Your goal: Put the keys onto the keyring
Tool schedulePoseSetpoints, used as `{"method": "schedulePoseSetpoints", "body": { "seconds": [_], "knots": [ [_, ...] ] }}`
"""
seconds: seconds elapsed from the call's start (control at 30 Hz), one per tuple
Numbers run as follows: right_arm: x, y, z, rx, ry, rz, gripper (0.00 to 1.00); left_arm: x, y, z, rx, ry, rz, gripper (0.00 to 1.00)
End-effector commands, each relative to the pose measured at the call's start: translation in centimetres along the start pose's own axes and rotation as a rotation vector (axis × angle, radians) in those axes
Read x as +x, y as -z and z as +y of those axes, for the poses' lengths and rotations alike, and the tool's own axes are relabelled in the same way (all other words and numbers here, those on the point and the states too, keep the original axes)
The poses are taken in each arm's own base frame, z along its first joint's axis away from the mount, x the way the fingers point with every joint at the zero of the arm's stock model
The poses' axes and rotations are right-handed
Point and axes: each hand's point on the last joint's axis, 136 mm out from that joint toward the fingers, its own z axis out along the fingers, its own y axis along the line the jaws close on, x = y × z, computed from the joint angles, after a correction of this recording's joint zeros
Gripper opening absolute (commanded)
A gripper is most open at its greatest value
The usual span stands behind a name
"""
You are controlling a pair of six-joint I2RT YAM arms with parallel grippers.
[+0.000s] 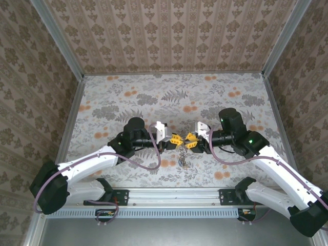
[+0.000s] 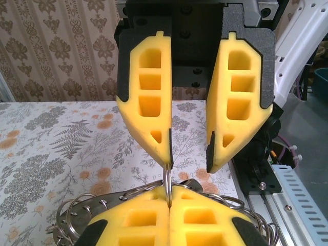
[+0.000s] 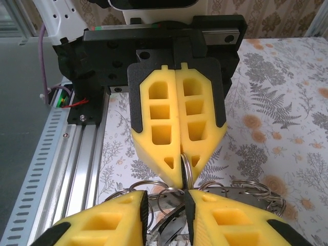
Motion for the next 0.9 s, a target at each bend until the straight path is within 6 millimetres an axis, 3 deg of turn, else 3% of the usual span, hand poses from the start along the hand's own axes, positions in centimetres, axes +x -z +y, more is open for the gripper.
{"method": "schedulePoseSetpoints", "body": {
  "seconds": [0.0, 0.2, 0.3, 0.6, 0.63, 0.73, 0.8, 0.87],
  "knots": [
    [-0.6, 0.2, -1.0, 0.068, 0.023, 0.003, 0.30, -2.8, -0.1, -0.6, 0.034, -0.072, -0.086, 0.00],
    [-0.3, 0.4, -1.0, 0.072, 0.015, 0.020, 0.29, -2.7, -0.2, -0.7, 0.041, -0.072, -0.081, 0.00],
    [-0.4, 0.2, -0.7, 0.044, 0.010, 0.011, 0.22, -2.7, -0.2, -0.7, 0.043, -0.075, -0.082, 0.00],
    [-1.4, -0.4, 0.8, -0.085, -0.022, -0.036, 0.21, -2.6, -0.4, -0.5, 0.042, -0.073, -0.076, 0.00],
    [-1.6, -0.4, 0.9, -0.092, -0.020, -0.040, 0.19, -2.6, -0.4, -0.5, 0.042, -0.071, -0.076, 0.00],
    [-1.6, -0.4, 0.6, -0.082, -0.014, -0.034, 0.01, -2.4, -0.4, -0.4, 0.035, -0.062, -0.071, 0.00],
    [-1.2, -0.4, -0.1, -0.038, -0.004, -0.002, 0.00, -2.3, -0.3, -0.1, 0.011, -0.053, -0.066, 0.01],
    [-0.7, -0.1, -0.7, 0.004, 0.014, 0.042, 0.00, -1.7, 0.0, 0.2, -0.015, -0.039, -0.036, 0.16]
  ]
}}
